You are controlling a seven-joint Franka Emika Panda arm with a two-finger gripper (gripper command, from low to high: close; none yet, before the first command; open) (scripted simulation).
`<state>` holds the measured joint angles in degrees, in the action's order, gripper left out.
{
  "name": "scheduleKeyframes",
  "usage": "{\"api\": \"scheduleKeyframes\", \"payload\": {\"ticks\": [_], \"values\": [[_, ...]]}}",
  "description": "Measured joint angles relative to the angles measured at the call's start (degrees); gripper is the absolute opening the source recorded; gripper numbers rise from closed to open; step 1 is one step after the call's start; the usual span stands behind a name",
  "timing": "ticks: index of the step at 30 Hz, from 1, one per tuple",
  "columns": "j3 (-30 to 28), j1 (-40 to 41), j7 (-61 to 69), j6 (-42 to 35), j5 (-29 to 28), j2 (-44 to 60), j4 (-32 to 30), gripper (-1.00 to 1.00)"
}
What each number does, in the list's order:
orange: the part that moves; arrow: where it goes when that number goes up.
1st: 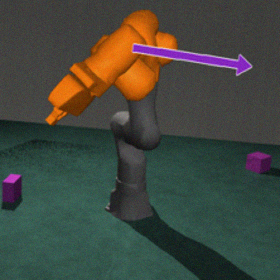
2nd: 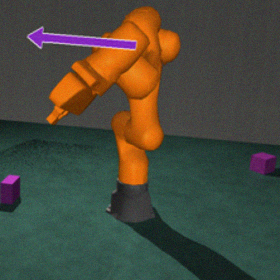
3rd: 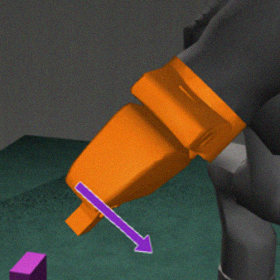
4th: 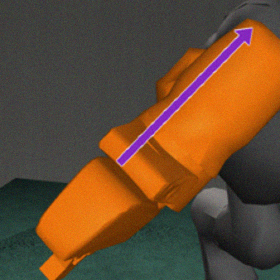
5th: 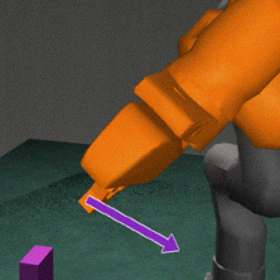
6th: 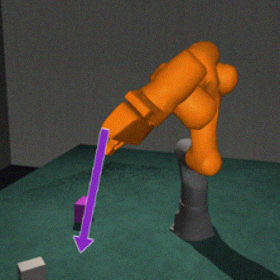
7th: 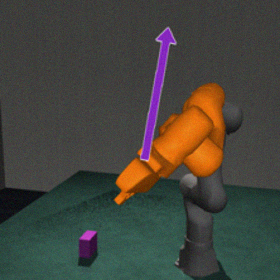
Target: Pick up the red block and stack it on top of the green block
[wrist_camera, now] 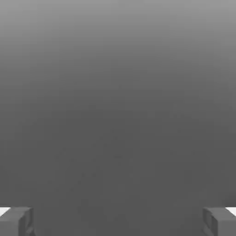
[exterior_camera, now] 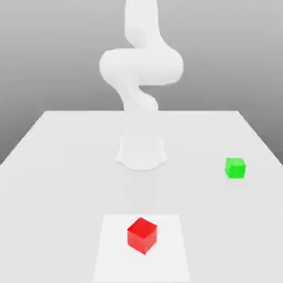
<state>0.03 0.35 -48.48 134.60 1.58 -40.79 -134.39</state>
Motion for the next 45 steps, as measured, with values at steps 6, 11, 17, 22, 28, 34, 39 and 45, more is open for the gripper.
{"api": "scheduleKeyframes", "payload": {"ticks": [6,11,17,22,28,34,39,45], "values": [[1.10,0.98,-7.37,7.20,3.28,13.09,-6.62,0.00],[2.82,2.01,-14.38,13.00,4.38,23.51,-11.94,0.00],[4.44,3.27,-25.36,20.10,2.12,35.92,-18.38,0.00],[3.76,3.44,-33.90,26.98,-2.65,46.17,-21.43,0.00],[2.06,2.16,-35.71,35.08,-4.66,55.81,-20.28,-1.00],[2.15,2.26,-35.81,35.14,-4.79,55.78,-20.28,-1.00],[3.13,2.78,-34.38,27.45,-2.86,46.75,-21.60,-1.00],[8.84,-8.92,-23.67,22.90,4.64,39.23,-24.37,-1.00]]}}
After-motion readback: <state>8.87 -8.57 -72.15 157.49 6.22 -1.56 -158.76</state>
